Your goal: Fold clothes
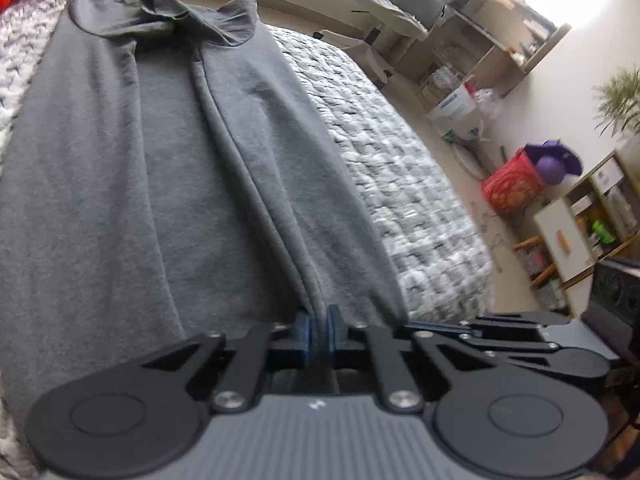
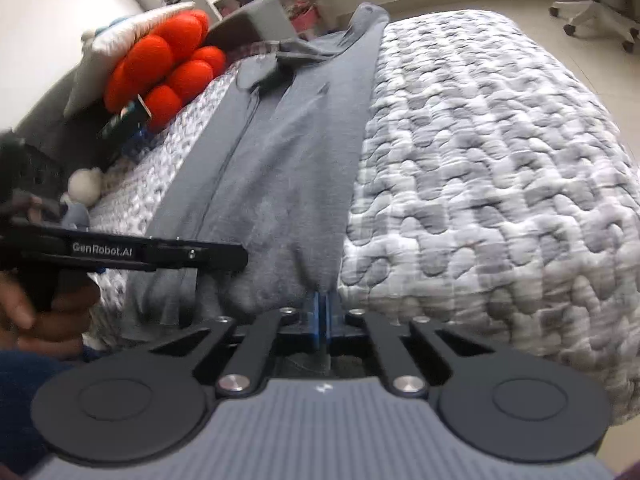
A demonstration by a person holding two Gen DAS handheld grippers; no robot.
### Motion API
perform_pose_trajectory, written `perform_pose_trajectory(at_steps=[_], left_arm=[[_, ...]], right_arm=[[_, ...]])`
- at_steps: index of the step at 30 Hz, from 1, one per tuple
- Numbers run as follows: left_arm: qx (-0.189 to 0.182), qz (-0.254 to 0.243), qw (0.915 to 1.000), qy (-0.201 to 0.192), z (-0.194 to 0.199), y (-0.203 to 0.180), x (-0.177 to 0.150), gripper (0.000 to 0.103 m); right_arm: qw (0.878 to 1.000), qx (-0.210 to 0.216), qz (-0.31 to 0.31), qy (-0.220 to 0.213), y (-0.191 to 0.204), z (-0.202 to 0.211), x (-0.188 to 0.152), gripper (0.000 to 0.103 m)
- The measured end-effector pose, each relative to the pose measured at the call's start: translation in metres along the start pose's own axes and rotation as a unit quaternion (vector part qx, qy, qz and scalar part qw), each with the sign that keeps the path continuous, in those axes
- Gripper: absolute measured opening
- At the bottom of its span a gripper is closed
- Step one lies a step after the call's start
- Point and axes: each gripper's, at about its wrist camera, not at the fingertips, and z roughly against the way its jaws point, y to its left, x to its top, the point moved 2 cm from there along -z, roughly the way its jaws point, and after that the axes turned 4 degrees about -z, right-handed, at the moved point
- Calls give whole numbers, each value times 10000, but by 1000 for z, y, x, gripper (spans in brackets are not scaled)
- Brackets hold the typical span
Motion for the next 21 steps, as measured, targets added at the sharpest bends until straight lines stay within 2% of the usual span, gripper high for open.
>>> perform_pose_trajectory(at_steps=[3,4,8,10,11,16,20,21], left_arm=[[-391,63,9990,-190,9,-3,1,5],[-393,84,9990,-184,8,-3,1,5],[-42,225,9997,88,-3,7,-2,5],[83,271,9994,175,-6,11,-4,6],[94,247,9995,148,-5,10,-3,8],[126,218,9997,77,-3,10,-3,16],[170,54,9998,51,-2,7,-2,15],[138,32,9999,55,-2,6,-3,11]], right_arm=[[9998,-24,12,-176,1,11,3,2],[9998,-109,44,-151,0,9,3,2],[9995,-299,60,62,-8,-1,-1,3],[9997,-237,-18,82,-11,-1,-2,7],[9998,-207,-34,40,-11,2,-2,13],[9998,-138,89,-152,-2,7,9,14],[9992,-206,312,-153,10,-6,18,14],[9989,-231,381,-110,12,-10,17,15]])
